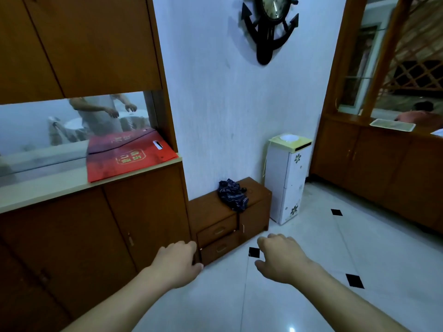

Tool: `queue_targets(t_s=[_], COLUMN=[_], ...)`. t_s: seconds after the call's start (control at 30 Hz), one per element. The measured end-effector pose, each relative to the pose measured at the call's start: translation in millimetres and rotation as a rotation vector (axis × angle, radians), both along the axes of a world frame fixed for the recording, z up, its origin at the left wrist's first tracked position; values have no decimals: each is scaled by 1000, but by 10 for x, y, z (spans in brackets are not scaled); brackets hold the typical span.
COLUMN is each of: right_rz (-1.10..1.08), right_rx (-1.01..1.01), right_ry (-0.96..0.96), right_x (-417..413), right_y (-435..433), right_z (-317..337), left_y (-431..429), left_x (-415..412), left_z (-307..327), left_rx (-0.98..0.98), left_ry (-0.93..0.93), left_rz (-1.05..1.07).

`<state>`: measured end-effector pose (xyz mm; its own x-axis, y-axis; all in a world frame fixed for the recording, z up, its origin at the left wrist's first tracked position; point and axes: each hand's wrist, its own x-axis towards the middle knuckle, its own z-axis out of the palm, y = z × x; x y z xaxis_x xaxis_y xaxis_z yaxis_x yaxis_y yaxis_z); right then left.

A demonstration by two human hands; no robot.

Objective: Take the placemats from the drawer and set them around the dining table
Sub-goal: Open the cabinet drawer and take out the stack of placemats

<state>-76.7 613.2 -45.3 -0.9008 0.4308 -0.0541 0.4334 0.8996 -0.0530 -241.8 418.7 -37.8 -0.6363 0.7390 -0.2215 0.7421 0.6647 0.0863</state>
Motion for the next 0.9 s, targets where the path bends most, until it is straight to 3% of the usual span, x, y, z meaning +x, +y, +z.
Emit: queue_targets(t_s=[0.23, 0.6, 0.9], right_rz=[-42, -68, 99], right_rx=[24, -110, -230], right_ry=[-43, -87, -84], right_x=[-1108, -2361, -3619], right_y=[963, 2341, 4034], right_z=[-228, -521, -1493], left_y=[1109, 2600, 3953], left_x=[-1212, -2681, -3517], left_z=[-286, -617, -1530], left_rx=[17, -23, -43], left_ry=[-62, -126, -190], left_rz=[-30, -67, 112])
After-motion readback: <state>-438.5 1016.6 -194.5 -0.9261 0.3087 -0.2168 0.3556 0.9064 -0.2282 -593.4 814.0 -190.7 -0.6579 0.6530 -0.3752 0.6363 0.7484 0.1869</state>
